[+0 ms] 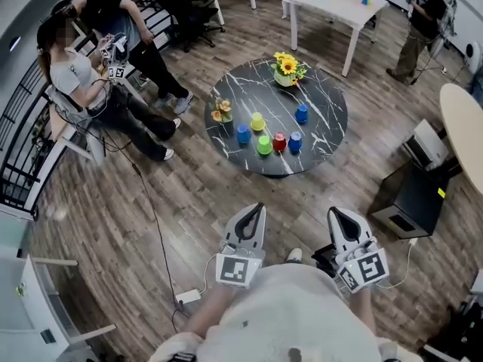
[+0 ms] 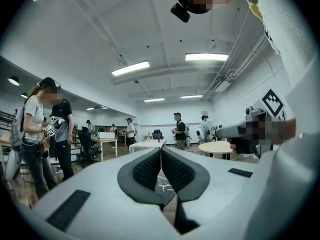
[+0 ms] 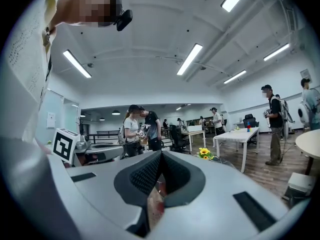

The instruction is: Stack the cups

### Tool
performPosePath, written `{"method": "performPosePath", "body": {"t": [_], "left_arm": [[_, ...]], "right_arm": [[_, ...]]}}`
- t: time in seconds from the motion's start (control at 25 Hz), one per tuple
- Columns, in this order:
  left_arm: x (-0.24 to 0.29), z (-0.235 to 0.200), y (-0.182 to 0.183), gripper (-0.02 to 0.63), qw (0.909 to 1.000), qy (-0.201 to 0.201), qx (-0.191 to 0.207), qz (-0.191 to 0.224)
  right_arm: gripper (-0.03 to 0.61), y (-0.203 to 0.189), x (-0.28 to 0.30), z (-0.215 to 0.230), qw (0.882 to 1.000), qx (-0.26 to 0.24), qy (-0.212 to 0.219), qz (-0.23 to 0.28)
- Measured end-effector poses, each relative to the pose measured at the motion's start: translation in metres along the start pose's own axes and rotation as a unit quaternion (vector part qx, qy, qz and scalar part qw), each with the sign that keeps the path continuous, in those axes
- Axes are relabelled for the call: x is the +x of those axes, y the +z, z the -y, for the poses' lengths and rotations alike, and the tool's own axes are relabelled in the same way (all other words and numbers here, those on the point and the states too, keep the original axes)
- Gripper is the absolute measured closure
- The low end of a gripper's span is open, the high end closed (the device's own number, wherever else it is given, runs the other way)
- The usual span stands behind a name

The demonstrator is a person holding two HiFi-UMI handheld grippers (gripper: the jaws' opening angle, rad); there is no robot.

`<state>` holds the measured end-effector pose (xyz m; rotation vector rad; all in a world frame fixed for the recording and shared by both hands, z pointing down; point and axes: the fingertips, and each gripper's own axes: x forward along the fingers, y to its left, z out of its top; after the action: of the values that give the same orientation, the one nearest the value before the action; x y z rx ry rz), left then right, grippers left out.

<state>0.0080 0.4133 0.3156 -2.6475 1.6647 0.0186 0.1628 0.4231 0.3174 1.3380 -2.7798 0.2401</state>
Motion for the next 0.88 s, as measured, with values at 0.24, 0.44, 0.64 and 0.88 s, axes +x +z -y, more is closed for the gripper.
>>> {"method": "performPosePath", "body": {"t": [0.24,0.44,0.64,0.88], "left_arm": [[0.008,0.016,-0.010,0.586,0.9998,0.012,-0.008,-0.009],[0.015,0.025,-0.019,0.406,0.9997,0.020,-0.012,-0.012],[0.017,0.030,-0.031,0.383,0.9990,0.032,-0.011,-0.029],[0.025,0.018,-0.033,0.383,0.9983,0.051,-0.018,-0.023]], "right_arm": [[0.571,-0.005,-0.006,0.018,1.000,-0.006,0.018,-0.001],[0.568,-0.009,-0.003,0.030,0.999,-0.013,0.049,-0.005],[0.554,-0.013,-0.003,0.039,0.998,-0.019,0.061,-0.016],[0.560,-0.017,0.008,0.043,0.997,-0.018,0.065,-0.023]]}}
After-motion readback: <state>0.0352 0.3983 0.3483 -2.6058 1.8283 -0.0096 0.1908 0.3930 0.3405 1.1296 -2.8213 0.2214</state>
